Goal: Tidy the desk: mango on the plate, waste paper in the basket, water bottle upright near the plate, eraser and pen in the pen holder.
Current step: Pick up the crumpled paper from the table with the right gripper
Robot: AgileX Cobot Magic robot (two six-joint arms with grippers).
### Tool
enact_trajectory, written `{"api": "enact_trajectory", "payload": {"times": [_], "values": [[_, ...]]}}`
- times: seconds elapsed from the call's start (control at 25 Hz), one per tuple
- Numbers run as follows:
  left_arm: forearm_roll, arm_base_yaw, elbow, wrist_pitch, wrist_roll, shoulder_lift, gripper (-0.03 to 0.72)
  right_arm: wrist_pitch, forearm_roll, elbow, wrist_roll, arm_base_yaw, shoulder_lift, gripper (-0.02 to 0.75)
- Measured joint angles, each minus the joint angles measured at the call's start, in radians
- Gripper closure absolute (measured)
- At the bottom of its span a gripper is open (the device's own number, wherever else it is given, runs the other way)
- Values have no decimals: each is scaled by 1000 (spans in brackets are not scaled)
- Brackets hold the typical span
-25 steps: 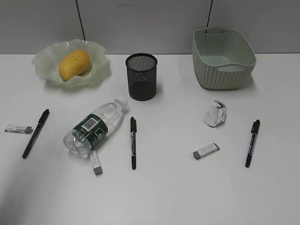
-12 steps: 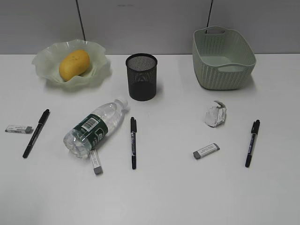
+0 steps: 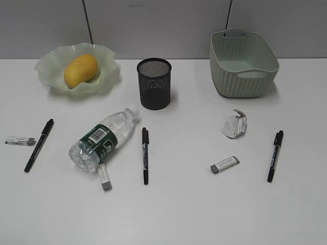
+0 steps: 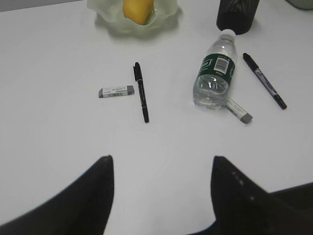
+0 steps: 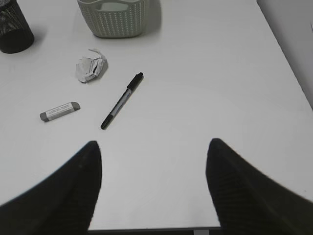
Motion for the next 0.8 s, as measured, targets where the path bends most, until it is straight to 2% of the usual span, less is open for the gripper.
{"api": "enact_trajectory", "payload": {"times": [0.16,0.32,0.56,0.8], "values": [[6,0,1,-1,0,0,215,-51,0,-16,0,0,40,209],[6,0,1,-1,-1,0,216,-232,0,-22,0,0,150,226],[8,0,1,-1,-1,0,217,-482,13,-22,0,0,442,248],[8,0,1,-1,-1,0,218,-612,98,-22,0,0,762,249]]}}
